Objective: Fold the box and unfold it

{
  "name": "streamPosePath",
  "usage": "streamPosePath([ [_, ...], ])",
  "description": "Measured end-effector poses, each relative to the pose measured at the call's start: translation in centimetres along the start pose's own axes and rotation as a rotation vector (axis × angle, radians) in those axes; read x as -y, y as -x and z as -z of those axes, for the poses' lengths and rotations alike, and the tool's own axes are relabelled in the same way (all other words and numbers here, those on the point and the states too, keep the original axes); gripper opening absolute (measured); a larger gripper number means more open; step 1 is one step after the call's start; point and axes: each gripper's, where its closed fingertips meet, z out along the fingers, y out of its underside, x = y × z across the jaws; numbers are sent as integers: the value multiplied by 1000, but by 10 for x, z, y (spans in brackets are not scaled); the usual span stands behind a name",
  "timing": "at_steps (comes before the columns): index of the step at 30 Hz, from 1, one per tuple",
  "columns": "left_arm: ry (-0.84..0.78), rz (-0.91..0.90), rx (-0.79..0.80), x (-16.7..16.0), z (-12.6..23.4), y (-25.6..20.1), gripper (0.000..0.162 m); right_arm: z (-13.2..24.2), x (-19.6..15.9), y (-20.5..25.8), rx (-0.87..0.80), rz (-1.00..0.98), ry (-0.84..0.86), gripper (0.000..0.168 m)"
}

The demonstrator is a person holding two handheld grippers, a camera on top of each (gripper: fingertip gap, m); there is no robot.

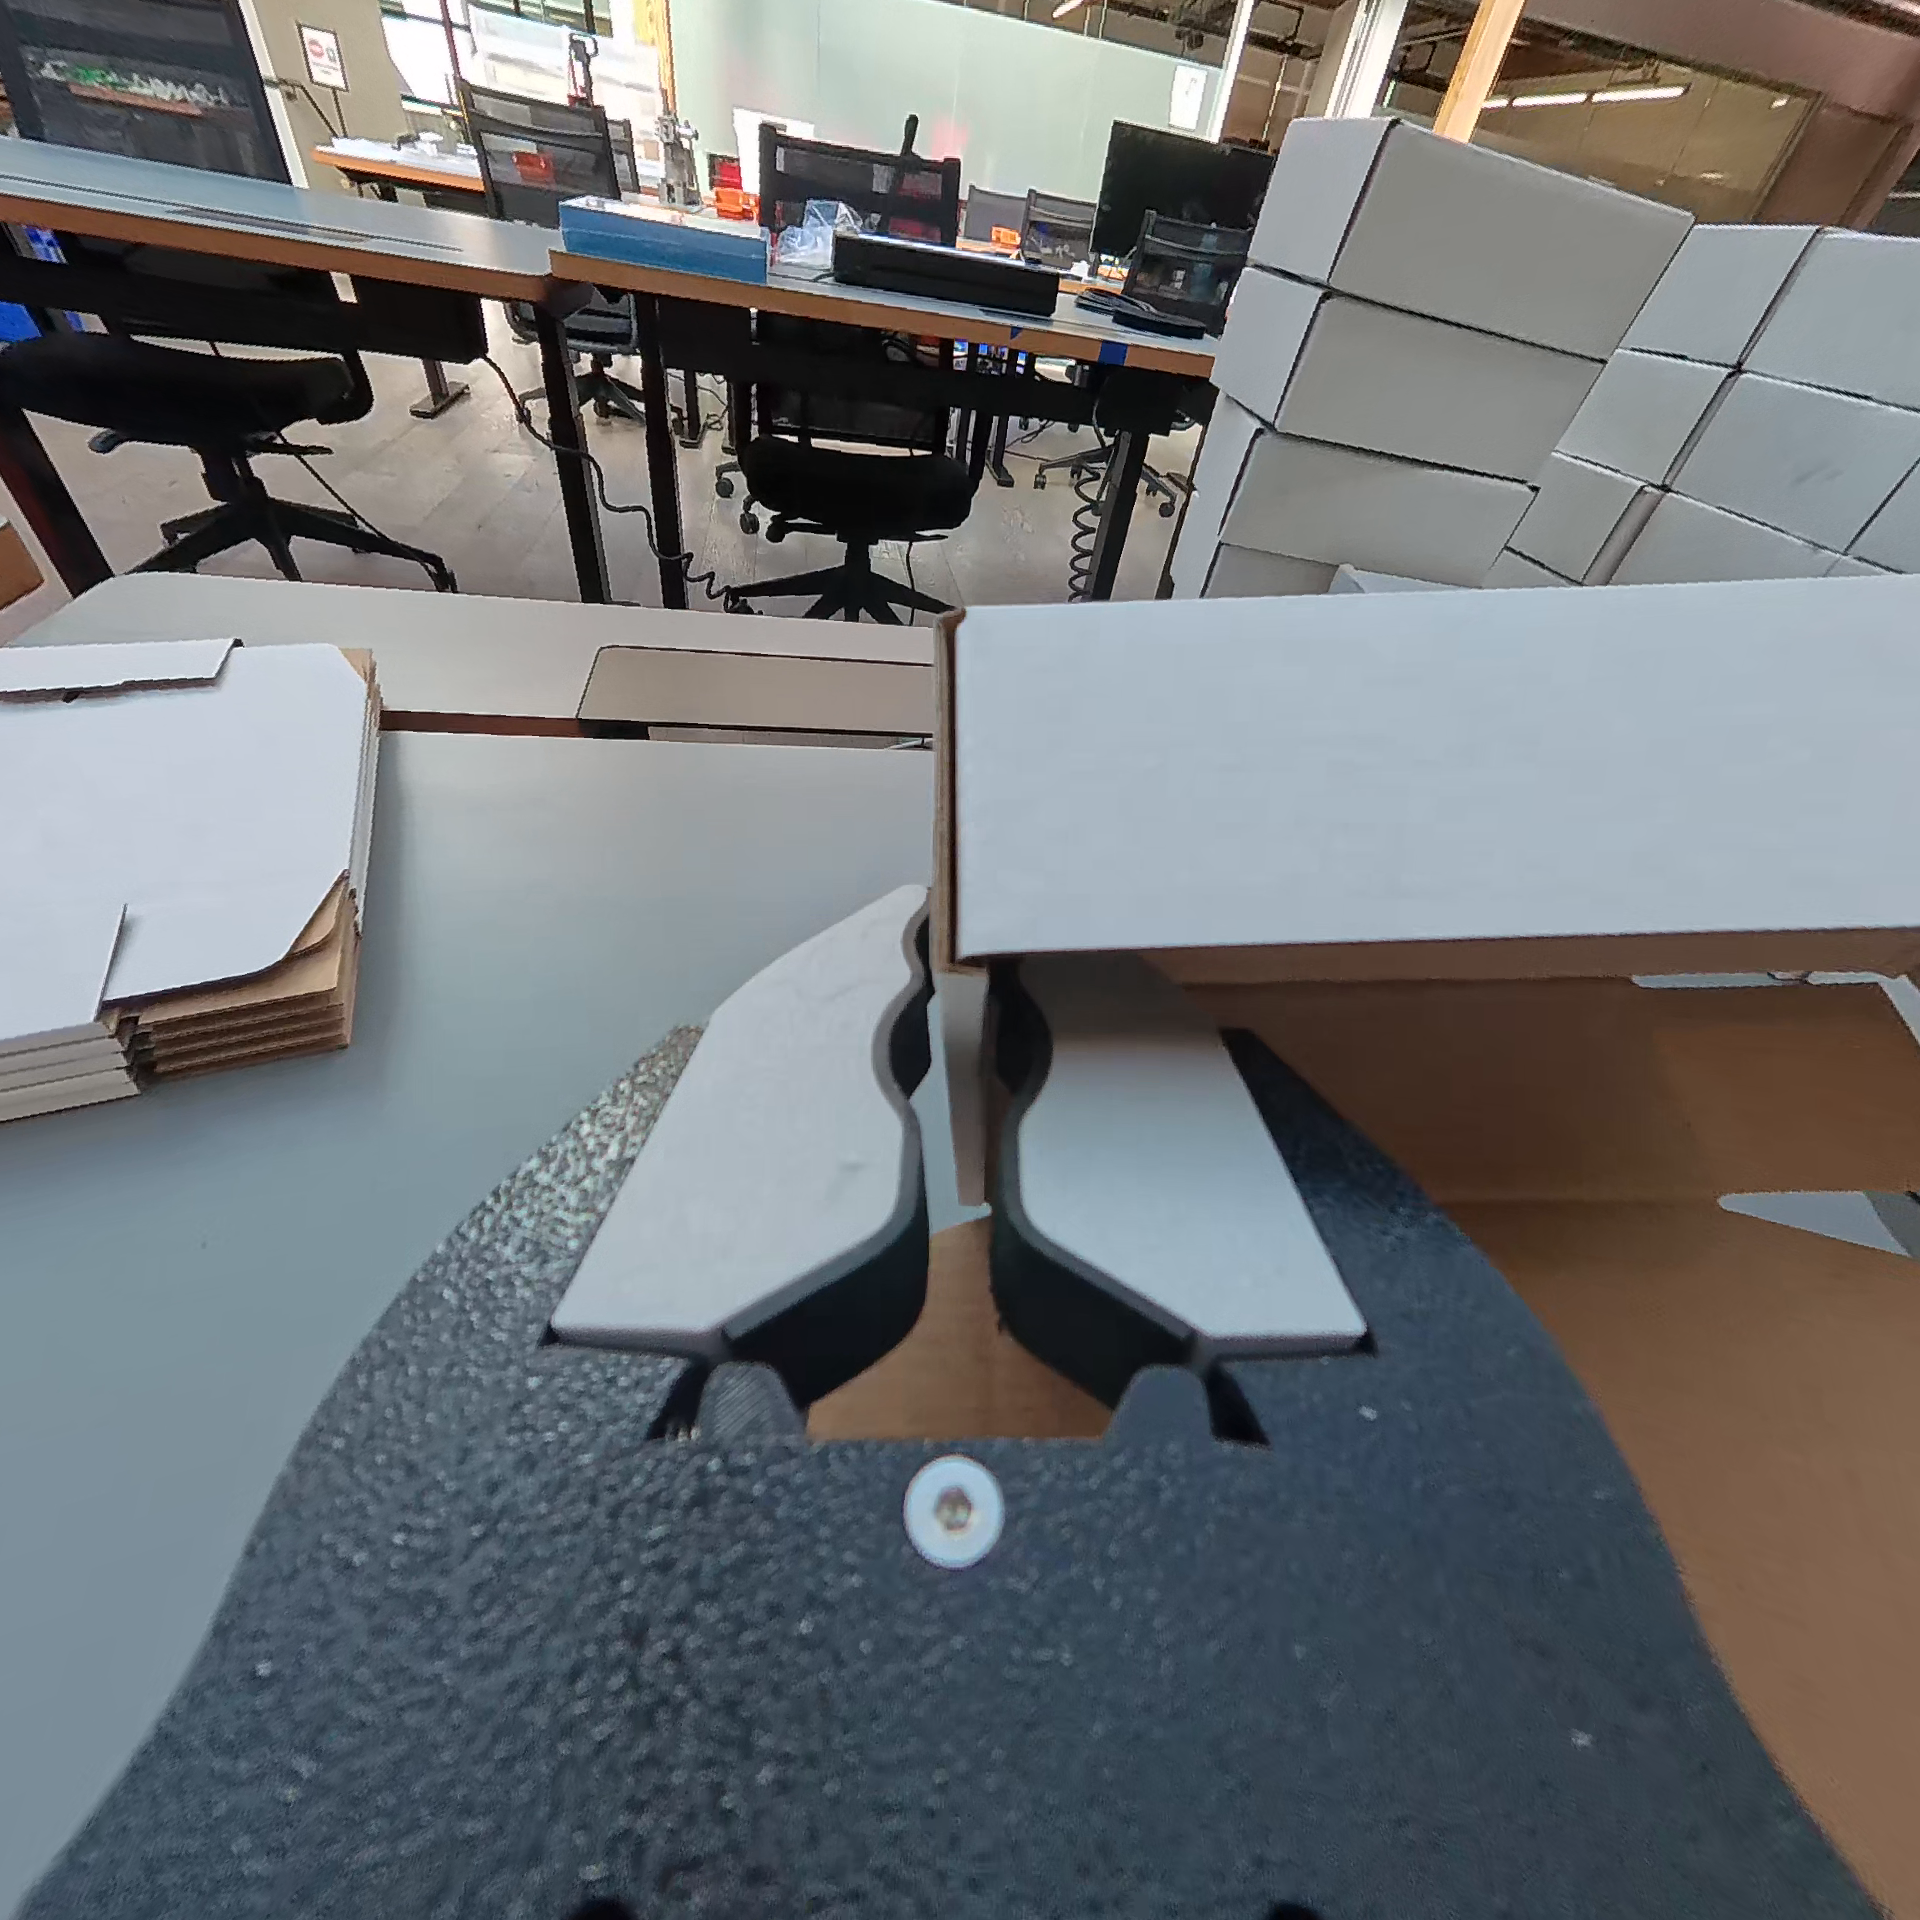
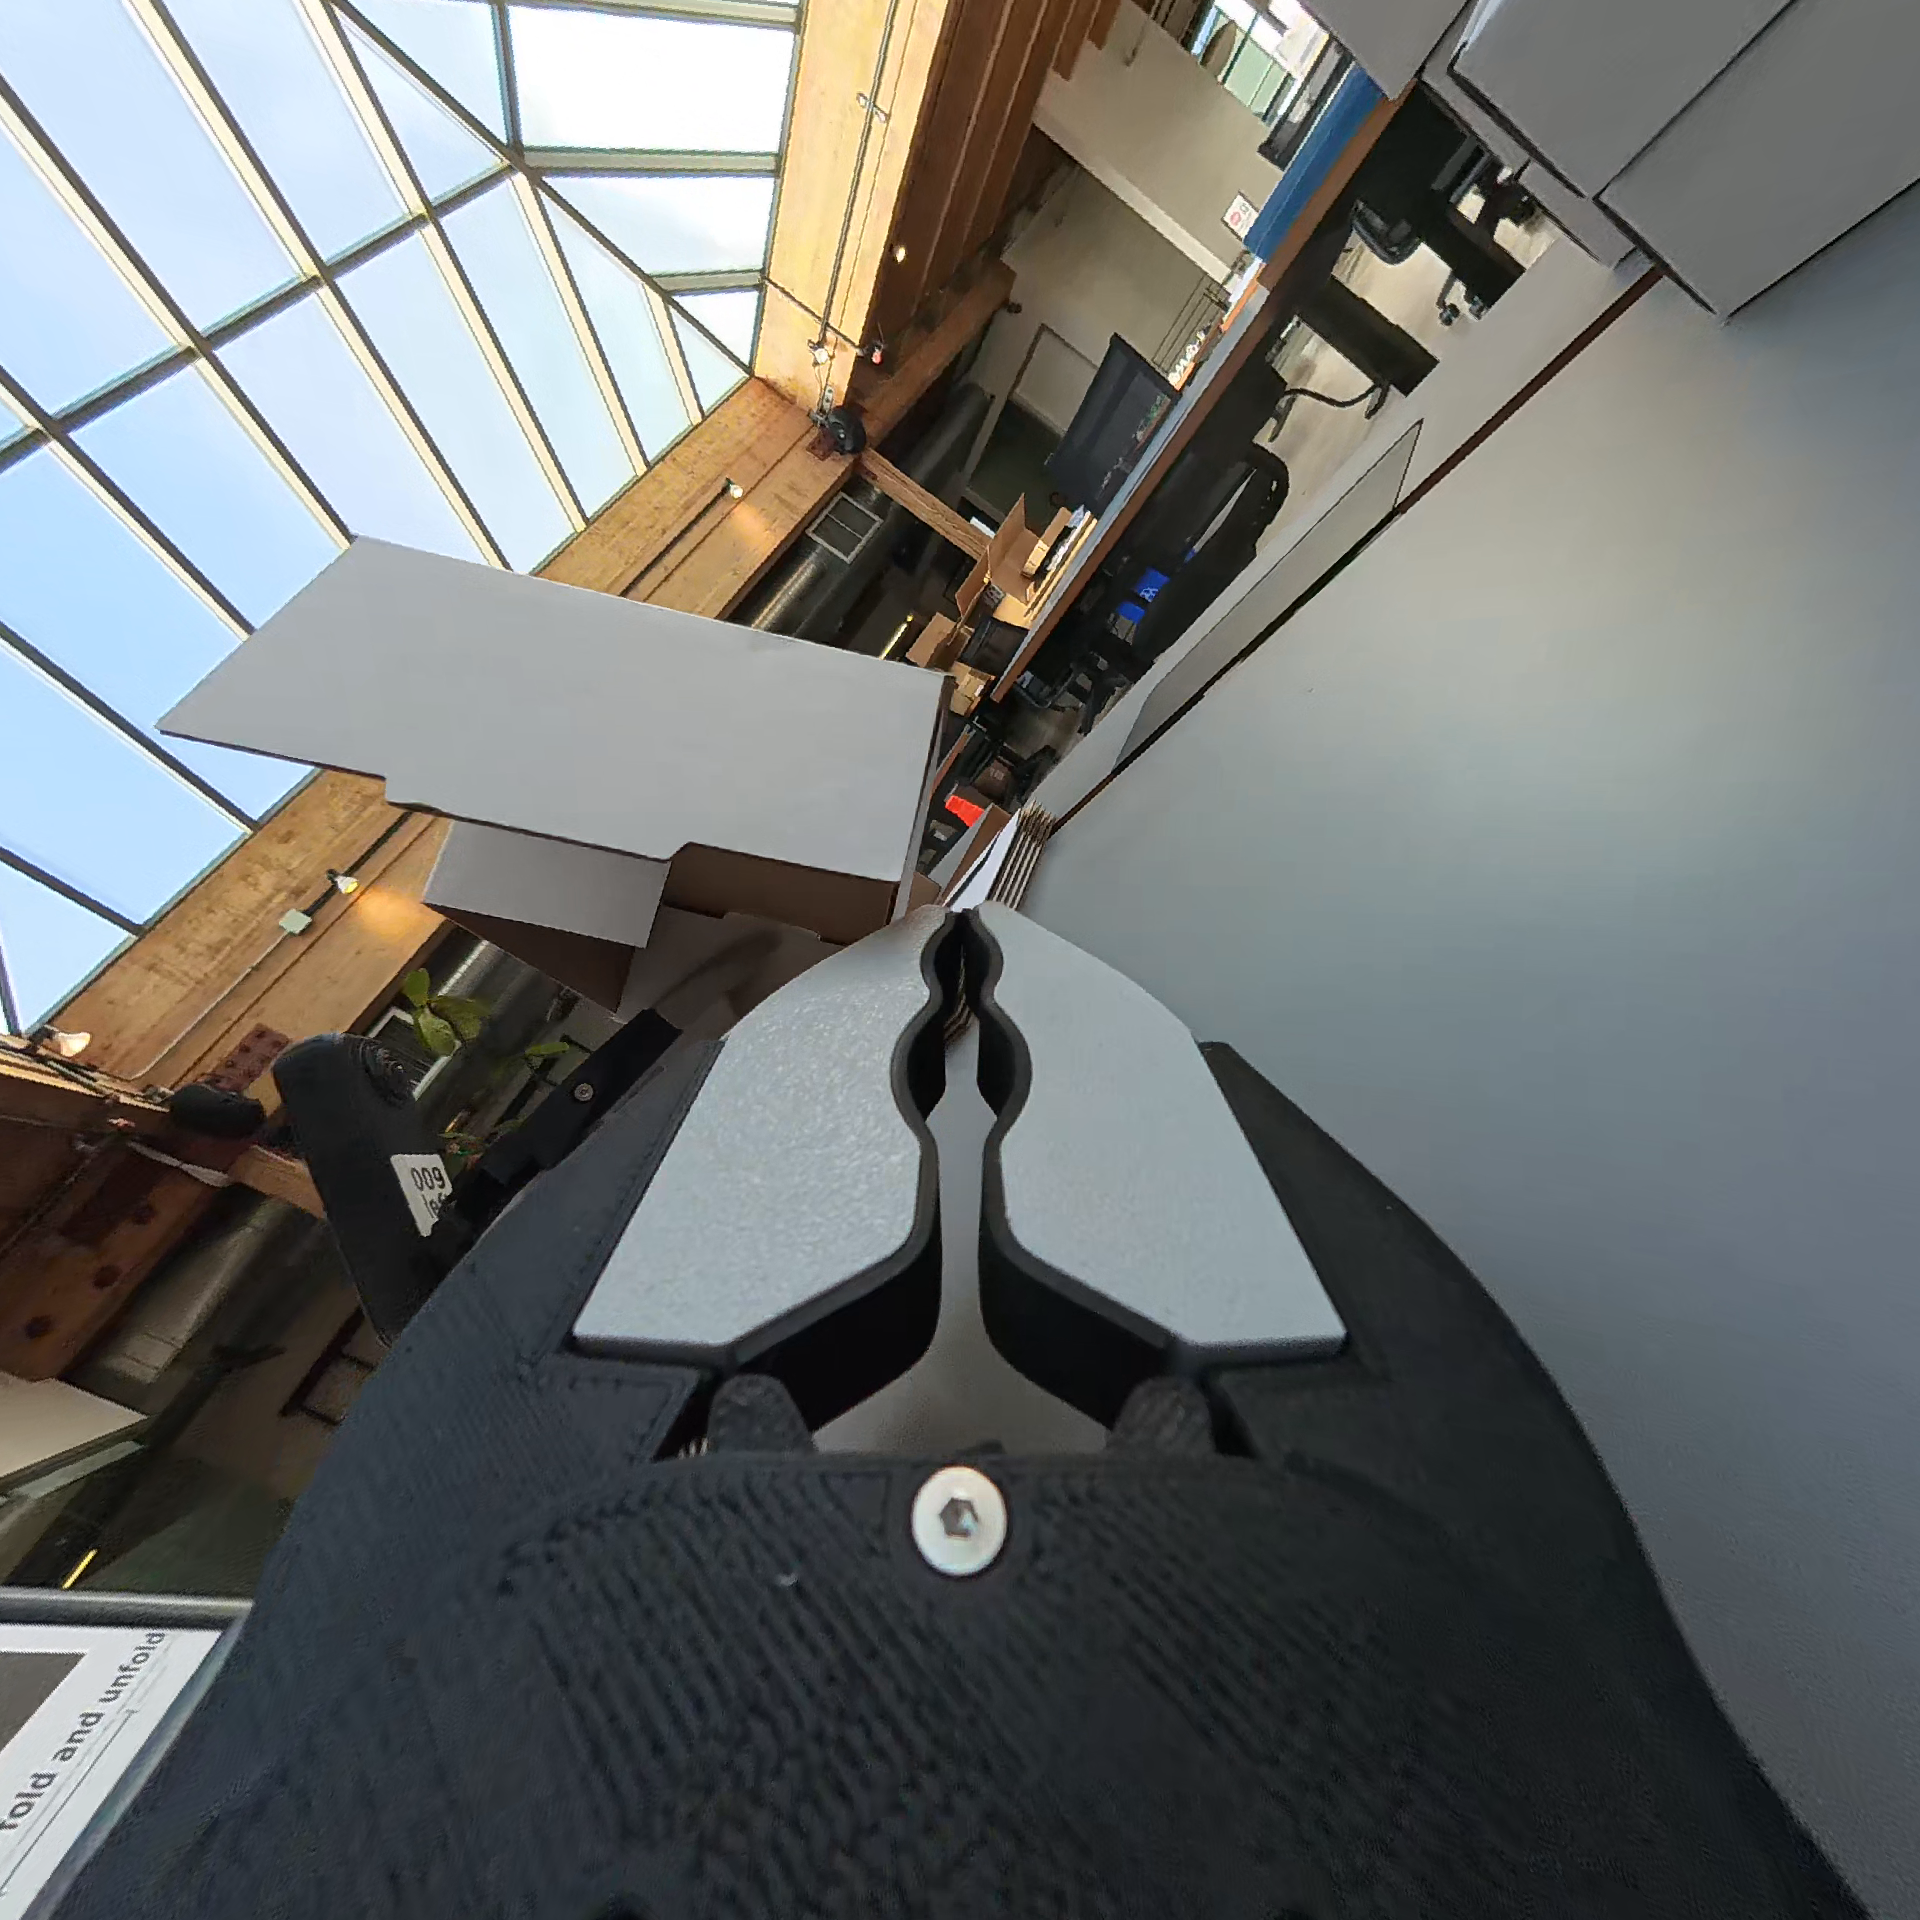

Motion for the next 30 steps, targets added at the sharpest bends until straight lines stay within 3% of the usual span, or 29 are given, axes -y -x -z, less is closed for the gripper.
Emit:
streamPosePath([
  [5,17,-62,27,-7,-1,1,8,2,2,4,-36,152,10,0],
  [14,28,-192,42,-14,-1,-9,8,13,12,1,-254,599,16,0],
  [21,36,-249,31,-18,1,-18,8,16,7,4,-277,848,71,0],
  [25,24,-244,21,-14,3,-27,7,12,-9,4,-339,1091,195,0],
  [30,50,-219,26,-13,3,-28,7,2,-26,1,-441,1603,300,0],
])
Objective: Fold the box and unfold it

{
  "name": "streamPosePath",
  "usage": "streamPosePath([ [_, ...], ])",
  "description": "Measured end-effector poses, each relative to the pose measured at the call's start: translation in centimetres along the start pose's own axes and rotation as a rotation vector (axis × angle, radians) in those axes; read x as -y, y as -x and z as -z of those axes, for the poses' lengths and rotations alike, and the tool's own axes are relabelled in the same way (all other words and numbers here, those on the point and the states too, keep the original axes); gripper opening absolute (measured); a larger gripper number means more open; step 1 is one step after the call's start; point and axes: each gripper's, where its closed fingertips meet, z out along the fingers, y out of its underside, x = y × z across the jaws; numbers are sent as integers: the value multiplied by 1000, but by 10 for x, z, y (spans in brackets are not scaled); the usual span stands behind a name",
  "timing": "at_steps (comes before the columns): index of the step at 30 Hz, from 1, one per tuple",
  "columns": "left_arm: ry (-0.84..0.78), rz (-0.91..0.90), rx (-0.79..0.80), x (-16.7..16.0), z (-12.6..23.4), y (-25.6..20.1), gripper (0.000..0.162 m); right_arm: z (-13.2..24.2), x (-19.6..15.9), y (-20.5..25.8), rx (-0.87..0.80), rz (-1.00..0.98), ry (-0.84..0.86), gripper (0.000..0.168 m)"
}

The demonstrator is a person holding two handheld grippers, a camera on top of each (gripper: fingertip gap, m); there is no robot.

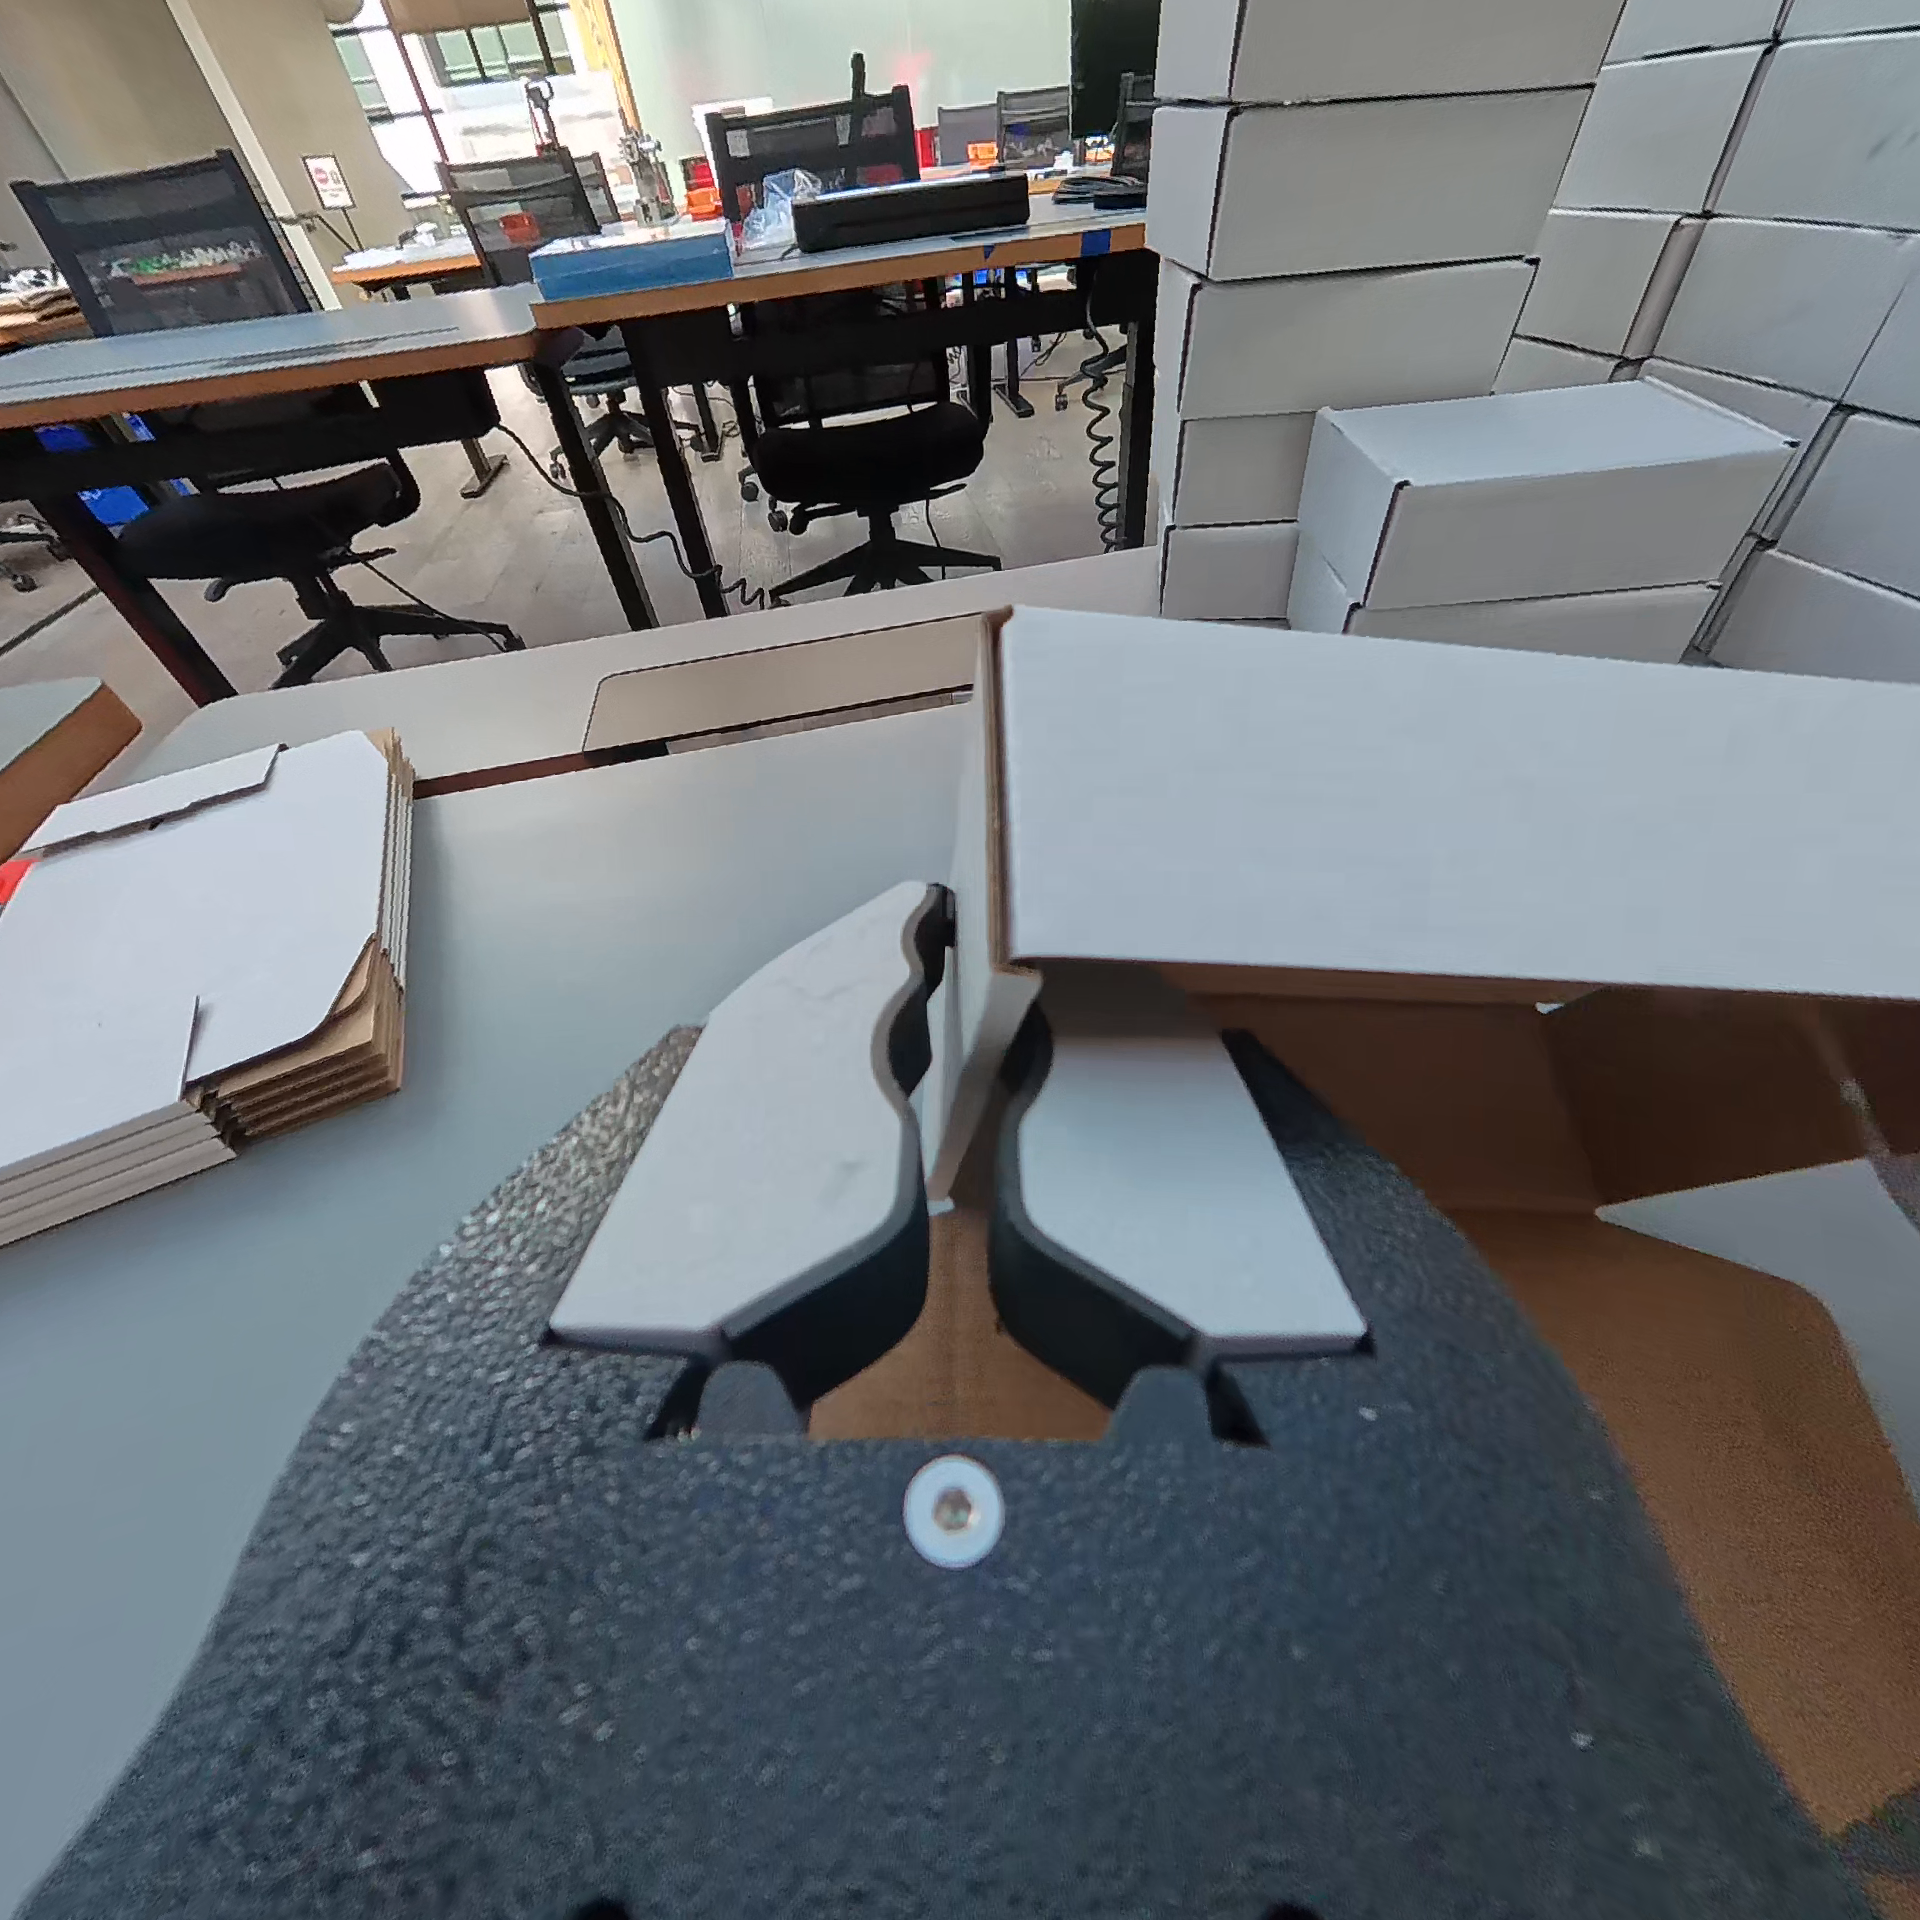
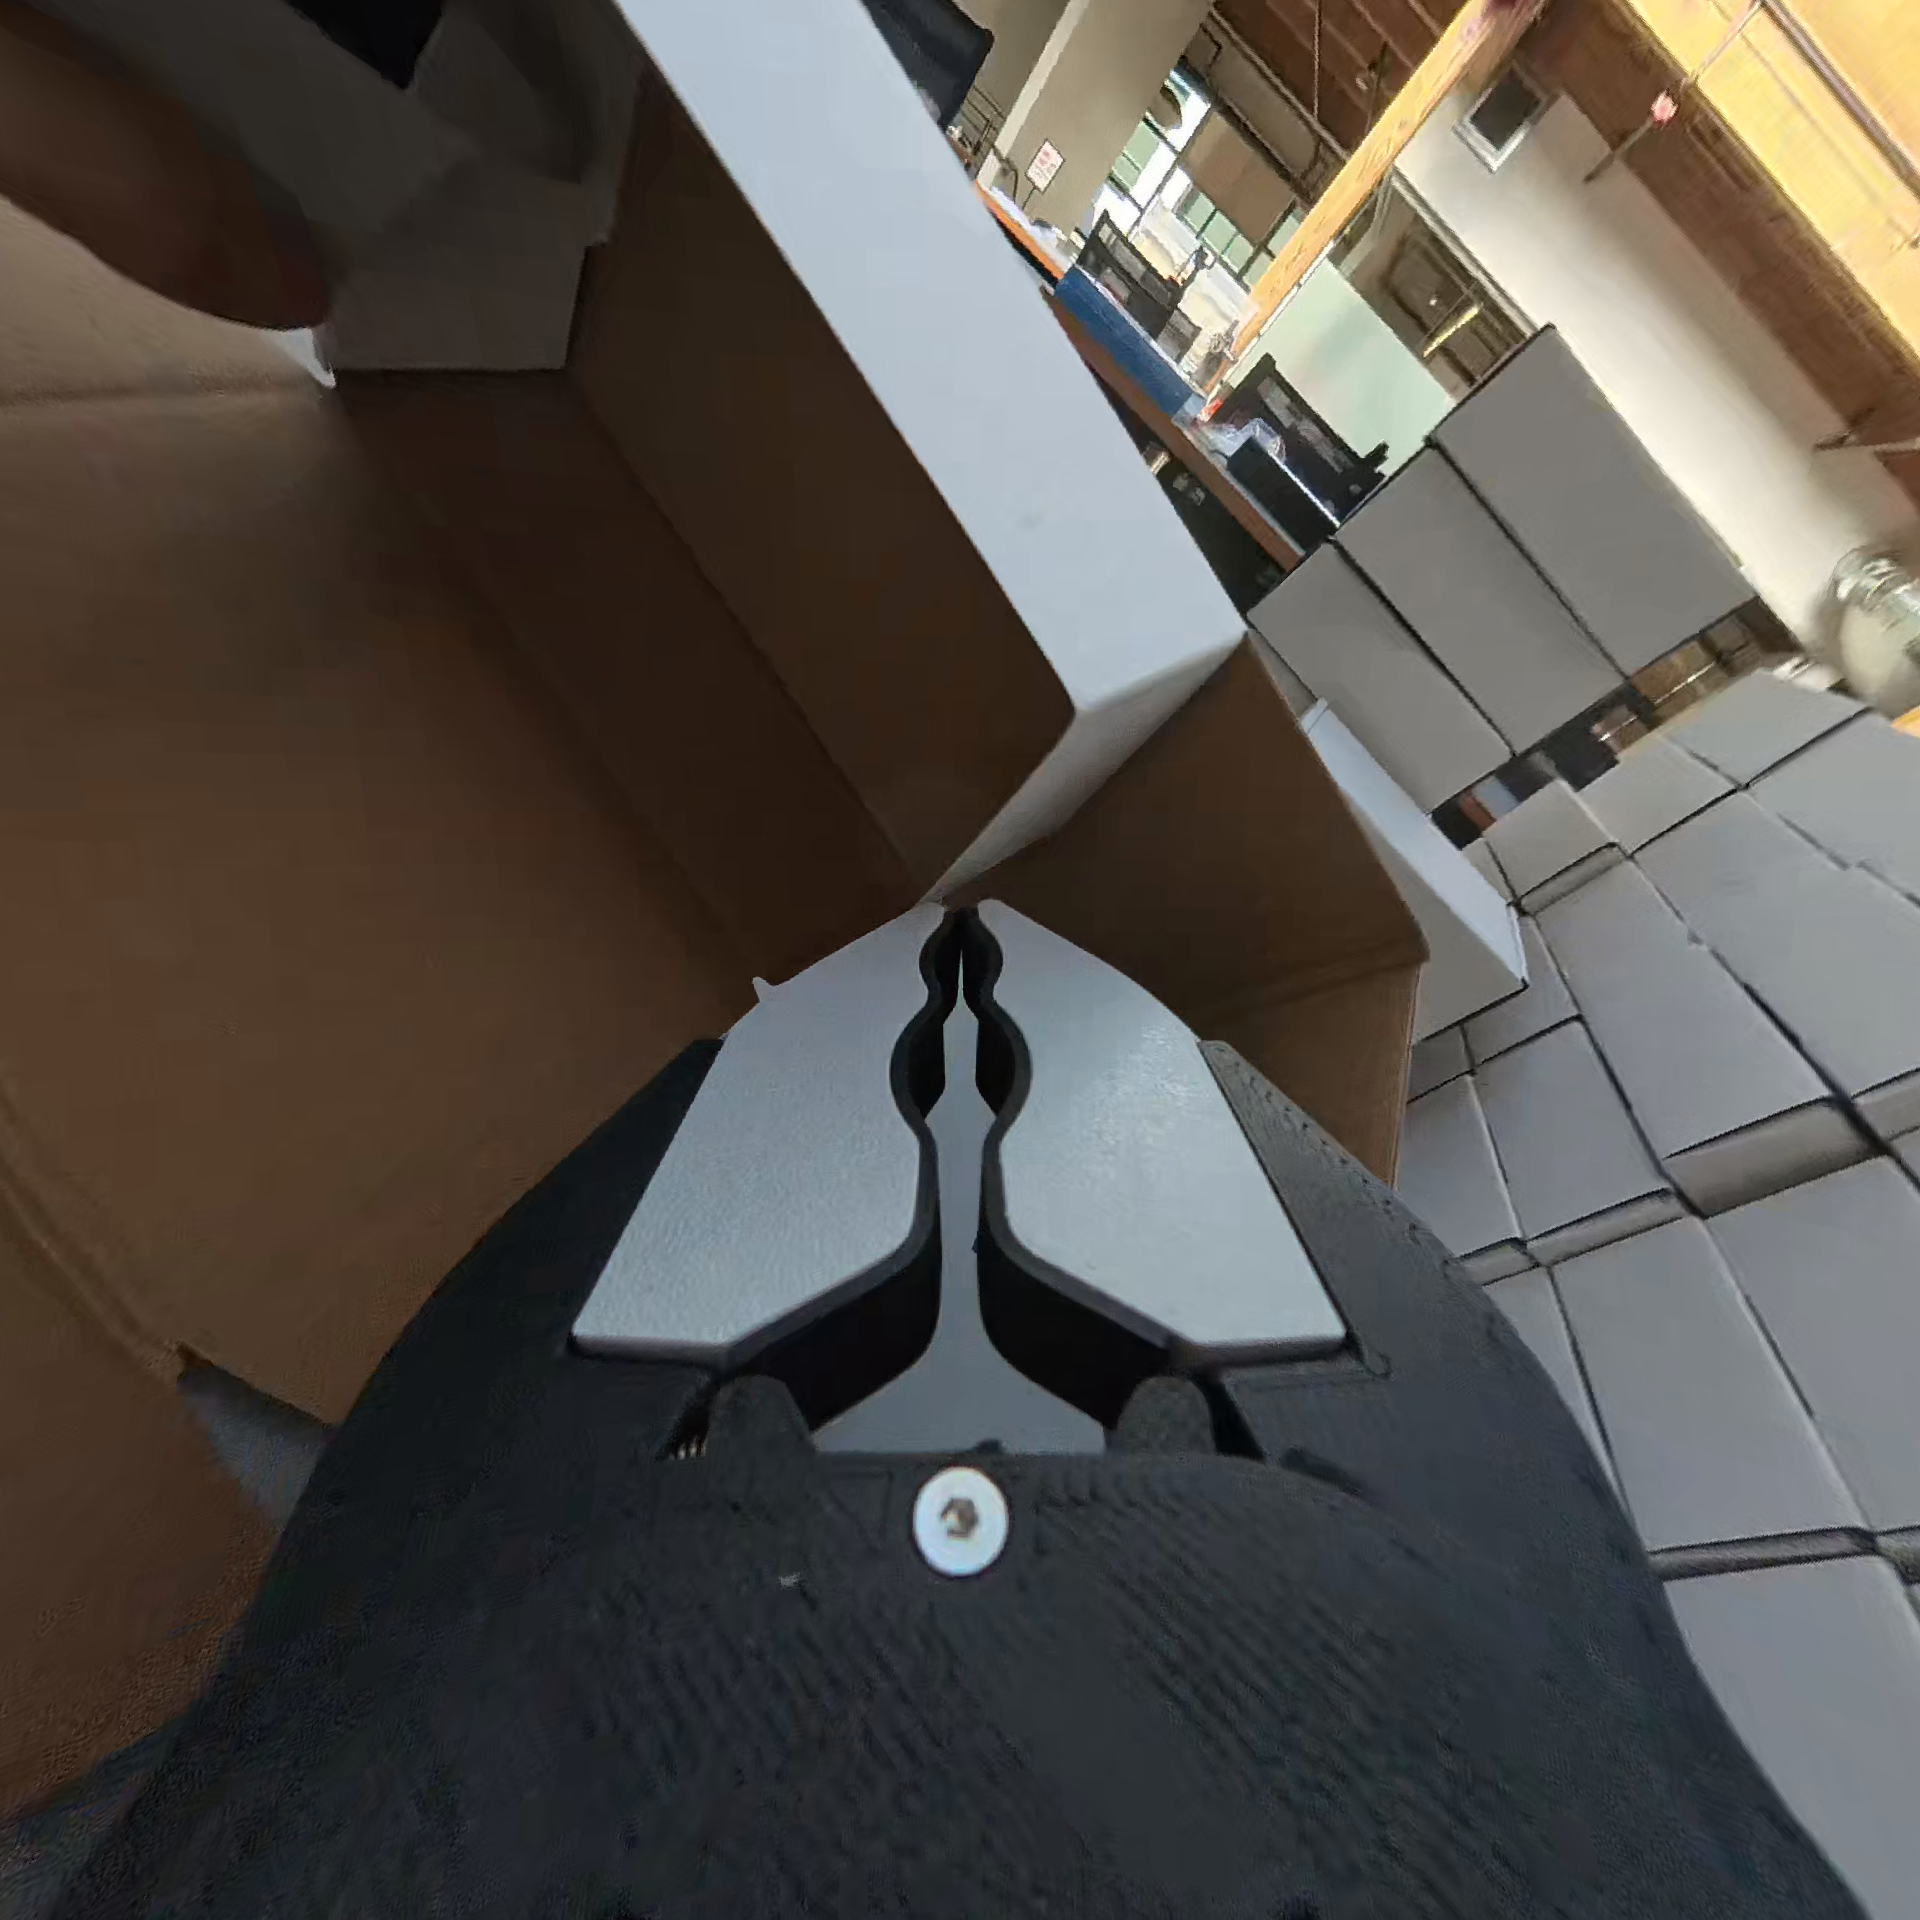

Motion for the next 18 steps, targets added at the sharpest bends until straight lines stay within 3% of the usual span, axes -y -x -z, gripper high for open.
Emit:
streamPosePath([
  [5,51,78,-31,-12,-7,-2,8,-21,2,30,-5,385,73,0],
  [9,77,77,-28,-23,-11,0,7,-41,-7,56,92,580,169,0],
  [18,101,40,-29,-26,-15,2,7,-54,-18,72,215,708,272,0],
])
